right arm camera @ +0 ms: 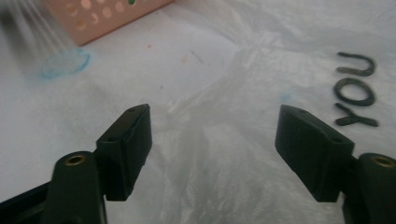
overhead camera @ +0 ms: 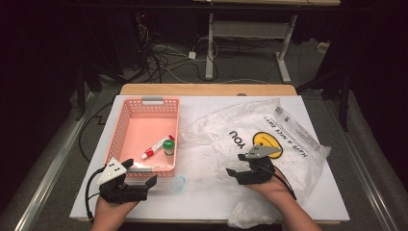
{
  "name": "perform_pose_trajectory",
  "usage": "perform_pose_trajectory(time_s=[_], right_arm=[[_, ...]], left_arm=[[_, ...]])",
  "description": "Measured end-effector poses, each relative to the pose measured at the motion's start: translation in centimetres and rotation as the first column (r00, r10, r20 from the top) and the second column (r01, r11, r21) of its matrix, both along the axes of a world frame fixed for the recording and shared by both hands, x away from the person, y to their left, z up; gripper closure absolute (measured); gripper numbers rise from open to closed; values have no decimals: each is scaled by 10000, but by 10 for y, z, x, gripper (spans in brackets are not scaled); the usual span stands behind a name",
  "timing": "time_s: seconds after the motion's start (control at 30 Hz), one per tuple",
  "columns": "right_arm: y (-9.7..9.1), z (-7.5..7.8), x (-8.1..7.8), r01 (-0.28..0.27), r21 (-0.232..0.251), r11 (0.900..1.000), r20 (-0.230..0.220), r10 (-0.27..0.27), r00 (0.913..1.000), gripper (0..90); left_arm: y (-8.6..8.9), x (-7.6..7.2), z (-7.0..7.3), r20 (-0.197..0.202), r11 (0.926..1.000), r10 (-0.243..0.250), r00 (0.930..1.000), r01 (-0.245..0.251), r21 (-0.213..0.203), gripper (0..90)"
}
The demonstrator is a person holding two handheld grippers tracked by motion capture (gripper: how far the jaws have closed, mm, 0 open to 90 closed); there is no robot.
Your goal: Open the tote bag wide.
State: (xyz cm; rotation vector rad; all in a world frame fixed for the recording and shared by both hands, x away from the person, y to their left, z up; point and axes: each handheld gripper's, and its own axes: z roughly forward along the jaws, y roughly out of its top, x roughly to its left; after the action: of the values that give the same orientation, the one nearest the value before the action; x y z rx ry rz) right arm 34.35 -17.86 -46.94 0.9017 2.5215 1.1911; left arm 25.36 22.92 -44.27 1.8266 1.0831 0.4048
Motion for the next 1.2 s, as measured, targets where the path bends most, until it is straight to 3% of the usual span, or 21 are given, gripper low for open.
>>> perform_pose_trajectory(time_s=[0.13,0.27,0.43,0.93,1.2], right_arm=[[10,-9,2,-316,-802,9963,-72,311,9995,370],[11,-14,5,-246,-976,9949,-217,226,9995,390],[15,-16,4,-284,-1322,9908,-48,280,9996,442],[5,-16,12,226,-918,9955,-109,-237,9997,754],[2,-15,11,215,-661,9976,-175,-227,9996,783]], left_arm=[[-2,1,-1,-66,10000,-86,9999,86,46,0],[-3,1,0,-39,9998,-161,9999,162,133,0],[-3,1,0,-35,9997,-227,9997,227,48,0],[-3,1,1,10,9996,-268,9996,268,76,0],[-2,1,1,18,9997,-234,9997,234,58,0]])
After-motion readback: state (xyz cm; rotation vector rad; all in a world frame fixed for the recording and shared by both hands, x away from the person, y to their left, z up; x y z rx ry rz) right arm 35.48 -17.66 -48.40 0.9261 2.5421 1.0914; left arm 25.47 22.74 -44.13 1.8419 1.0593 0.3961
